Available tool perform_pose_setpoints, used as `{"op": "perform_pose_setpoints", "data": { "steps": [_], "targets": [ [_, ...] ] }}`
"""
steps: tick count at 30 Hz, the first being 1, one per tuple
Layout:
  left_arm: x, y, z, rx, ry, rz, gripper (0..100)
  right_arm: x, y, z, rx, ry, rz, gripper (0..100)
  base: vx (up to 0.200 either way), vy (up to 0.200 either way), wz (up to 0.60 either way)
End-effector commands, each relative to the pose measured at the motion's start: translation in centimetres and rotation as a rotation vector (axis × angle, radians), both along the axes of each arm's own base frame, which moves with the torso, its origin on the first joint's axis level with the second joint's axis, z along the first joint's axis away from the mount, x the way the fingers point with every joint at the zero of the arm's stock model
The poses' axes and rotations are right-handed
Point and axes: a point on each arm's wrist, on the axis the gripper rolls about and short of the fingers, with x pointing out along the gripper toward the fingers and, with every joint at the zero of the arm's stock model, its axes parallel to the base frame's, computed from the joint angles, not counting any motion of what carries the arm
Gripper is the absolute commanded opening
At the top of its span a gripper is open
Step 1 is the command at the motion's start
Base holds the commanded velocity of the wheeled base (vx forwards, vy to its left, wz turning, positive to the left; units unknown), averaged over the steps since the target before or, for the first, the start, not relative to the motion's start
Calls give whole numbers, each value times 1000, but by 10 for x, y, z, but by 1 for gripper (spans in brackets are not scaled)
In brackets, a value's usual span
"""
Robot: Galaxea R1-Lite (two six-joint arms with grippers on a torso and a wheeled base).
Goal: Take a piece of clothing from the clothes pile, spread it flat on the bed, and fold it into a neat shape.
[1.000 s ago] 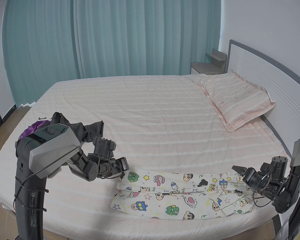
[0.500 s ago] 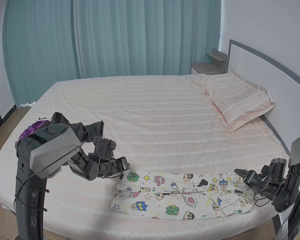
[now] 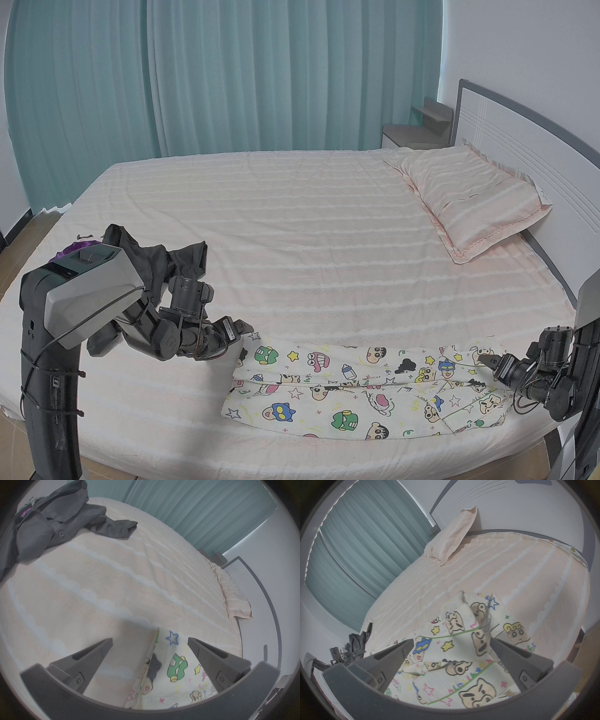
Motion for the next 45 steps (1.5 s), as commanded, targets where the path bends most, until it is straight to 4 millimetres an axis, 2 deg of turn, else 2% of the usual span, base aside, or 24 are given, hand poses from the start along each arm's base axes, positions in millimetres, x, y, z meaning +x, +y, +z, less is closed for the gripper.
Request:
{"op": "perform_pose_setpoints", "data": {
  "steps": [1,8,13,14,30,37,38,45],
  "targets": [
    [-12,14,11,-20,9,22,100,-6,-5,-13,-9,75,-19,100,0,0,0],
    [-26,17,10,-86,1,39,100,7,-9,-33,3,89,-33,100,0,0,0],
    [-27,18,8,-95,-25,40,100,15,-12,-37,14,71,-32,100,0,0,0],
    [-27,18,8,-97,-29,41,100,21,-13,-38,14,50,-30,0,0,0,0],
    [-29,17,7,-105,-22,47,100,33,-25,-35,7,-9,-70,0,0,0,0],
    [-29,16,7,-100,-24,41,100,29,-22,-38,10,17,-60,0,0,0,0],
    [-29,16,7,-98,-24,40,100,29,-23,-38,10,17,-62,100,0,0,0],
    [-37,11,7,-68,-16,-7,100,22,-23,-29,-9,15,-65,100,0,0,0]
  ]
}}
